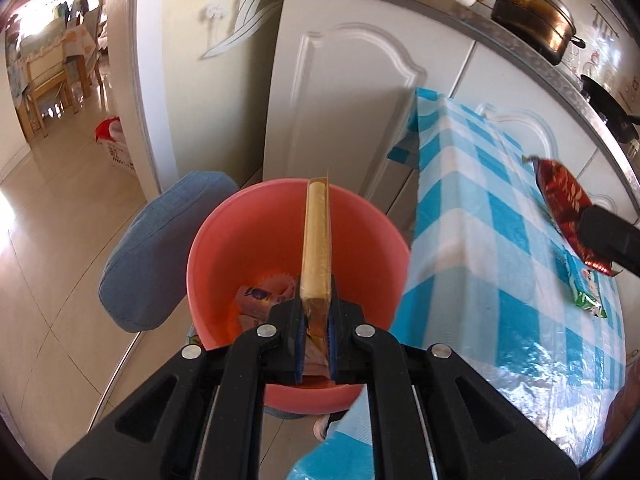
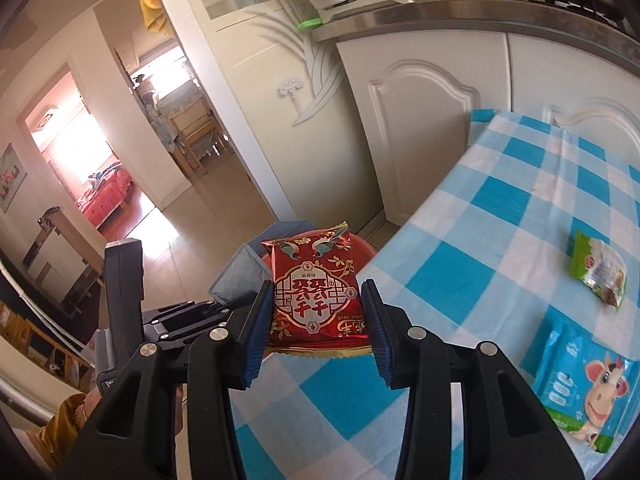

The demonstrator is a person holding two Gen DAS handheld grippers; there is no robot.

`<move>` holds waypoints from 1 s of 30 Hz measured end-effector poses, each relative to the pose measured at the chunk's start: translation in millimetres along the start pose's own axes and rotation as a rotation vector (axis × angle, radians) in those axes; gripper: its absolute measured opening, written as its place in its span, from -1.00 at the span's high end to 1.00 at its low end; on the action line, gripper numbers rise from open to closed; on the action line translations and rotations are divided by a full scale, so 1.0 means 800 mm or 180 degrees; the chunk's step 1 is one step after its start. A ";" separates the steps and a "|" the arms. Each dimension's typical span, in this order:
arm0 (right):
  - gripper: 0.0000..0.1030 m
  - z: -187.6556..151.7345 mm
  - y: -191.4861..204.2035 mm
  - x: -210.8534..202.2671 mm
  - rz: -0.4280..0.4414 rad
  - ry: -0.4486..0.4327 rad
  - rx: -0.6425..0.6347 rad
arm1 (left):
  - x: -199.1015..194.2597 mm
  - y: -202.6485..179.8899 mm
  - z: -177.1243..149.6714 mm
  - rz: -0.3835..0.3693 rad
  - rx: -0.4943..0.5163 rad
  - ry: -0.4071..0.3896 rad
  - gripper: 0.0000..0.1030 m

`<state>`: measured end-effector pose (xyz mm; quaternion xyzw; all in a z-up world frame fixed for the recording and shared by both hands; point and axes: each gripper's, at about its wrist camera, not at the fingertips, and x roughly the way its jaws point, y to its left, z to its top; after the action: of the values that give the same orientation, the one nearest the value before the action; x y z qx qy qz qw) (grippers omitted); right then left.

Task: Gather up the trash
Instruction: 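Open both tools to drop the foil tray and red wrapper into the bucket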

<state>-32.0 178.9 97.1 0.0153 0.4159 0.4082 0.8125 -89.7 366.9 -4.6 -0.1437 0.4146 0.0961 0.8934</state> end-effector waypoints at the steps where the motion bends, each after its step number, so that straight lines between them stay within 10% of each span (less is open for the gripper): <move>1: 0.12 0.003 0.002 0.007 0.0025 0.0025 -0.0012 | 0.003 0.003 0.000 0.0005 -0.0008 0.0013 0.81; 10: 0.08 0.015 0.017 0.065 0.0071 0.0186 -0.0058 | 0.029 0.022 -0.005 -0.0047 -0.0067 0.0170 0.76; 16: -0.30 0.009 0.005 0.074 0.0141 0.0127 0.0143 | 0.038 0.026 -0.008 0.0052 -0.0077 0.0184 0.06; 30: -0.75 -0.034 -0.037 -0.018 -0.0134 -0.0465 0.0376 | -0.003 0.016 -0.004 0.0124 0.0069 -0.0126 -0.61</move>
<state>-36.5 141.0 78.2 0.0841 0.3791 0.3636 0.8467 -97.5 377.4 -7.0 -0.1239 0.4006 0.1118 0.9009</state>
